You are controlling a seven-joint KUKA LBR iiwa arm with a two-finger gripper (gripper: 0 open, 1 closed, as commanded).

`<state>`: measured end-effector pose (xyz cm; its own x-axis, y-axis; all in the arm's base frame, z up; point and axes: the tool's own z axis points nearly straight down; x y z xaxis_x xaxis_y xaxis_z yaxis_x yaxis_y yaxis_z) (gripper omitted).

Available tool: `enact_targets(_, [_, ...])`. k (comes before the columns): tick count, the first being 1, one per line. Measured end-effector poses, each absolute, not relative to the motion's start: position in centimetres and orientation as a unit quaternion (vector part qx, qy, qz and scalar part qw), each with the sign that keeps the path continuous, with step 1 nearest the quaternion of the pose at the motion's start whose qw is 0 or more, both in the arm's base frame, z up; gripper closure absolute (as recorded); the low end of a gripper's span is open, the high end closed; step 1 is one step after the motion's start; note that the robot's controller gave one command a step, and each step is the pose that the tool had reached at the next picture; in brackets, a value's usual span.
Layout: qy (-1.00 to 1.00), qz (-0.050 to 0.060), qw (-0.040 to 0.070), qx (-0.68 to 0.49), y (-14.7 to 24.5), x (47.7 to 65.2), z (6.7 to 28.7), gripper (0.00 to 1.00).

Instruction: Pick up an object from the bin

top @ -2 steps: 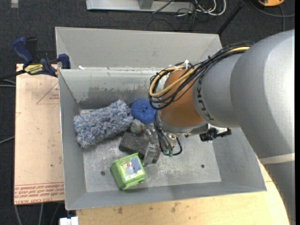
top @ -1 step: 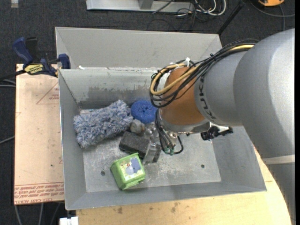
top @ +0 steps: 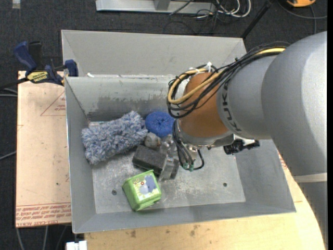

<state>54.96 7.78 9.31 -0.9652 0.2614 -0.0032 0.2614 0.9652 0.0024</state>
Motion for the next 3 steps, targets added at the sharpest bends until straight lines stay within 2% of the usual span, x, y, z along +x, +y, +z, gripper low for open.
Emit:
enact_targets(1, [0.991, 0.0, -0.002, 0.132, 7.8, 54.8, 10.1, 1.0])
enact_targets(3, [0.991, 0.0, -0.001, 0.131, 7.8, 54.8, 13.4, 1.0])
